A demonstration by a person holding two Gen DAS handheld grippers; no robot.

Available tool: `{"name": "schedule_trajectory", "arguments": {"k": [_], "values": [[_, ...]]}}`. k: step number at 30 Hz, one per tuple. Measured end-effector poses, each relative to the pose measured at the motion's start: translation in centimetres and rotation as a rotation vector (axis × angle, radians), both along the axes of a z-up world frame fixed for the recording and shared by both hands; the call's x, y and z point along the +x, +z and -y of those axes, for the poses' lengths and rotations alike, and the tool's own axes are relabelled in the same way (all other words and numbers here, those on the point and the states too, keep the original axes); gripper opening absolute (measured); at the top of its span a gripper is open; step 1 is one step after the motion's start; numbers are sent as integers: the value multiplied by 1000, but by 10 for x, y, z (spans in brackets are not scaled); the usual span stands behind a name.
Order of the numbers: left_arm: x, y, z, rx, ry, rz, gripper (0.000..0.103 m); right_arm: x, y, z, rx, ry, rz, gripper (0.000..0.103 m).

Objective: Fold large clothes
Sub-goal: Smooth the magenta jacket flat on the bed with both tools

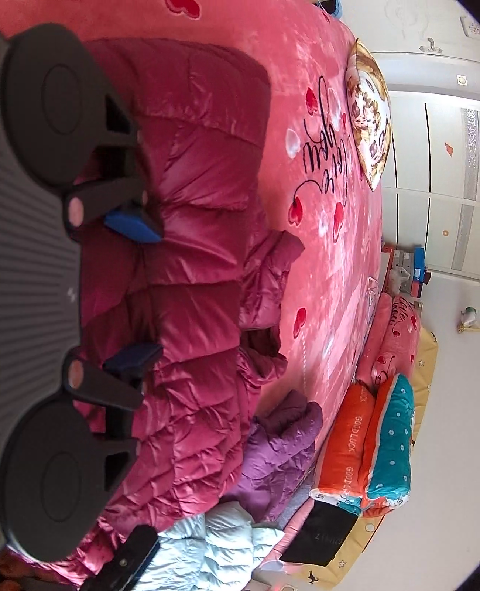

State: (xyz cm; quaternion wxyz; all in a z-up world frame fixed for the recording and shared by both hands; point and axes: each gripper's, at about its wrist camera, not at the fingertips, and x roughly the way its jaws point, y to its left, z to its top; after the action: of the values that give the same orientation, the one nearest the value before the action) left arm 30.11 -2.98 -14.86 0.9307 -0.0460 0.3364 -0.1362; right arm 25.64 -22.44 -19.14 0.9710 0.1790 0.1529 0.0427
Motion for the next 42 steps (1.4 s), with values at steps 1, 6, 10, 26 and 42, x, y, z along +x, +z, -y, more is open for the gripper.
{"name": "schedule_trajectory", "arguments": {"k": [1,6,10,26,42], "values": [[0,-3,0,0,1,0,61,4,0,-4,-35,-3,-3,103],[-6,14,-8,-66,3,-2,61,26,-11,-10,-118,-13,-57,103],[-15,45,-28,-79,26,96,75,35,-12,-4,-97,-14,-60,103],[11,-29,-58,114,145,87,67,48,-26,-10,-105,3,-170,103],[-49,25,-67,30,157,72,71,24,-13,16,61,20,-198,103]]}}
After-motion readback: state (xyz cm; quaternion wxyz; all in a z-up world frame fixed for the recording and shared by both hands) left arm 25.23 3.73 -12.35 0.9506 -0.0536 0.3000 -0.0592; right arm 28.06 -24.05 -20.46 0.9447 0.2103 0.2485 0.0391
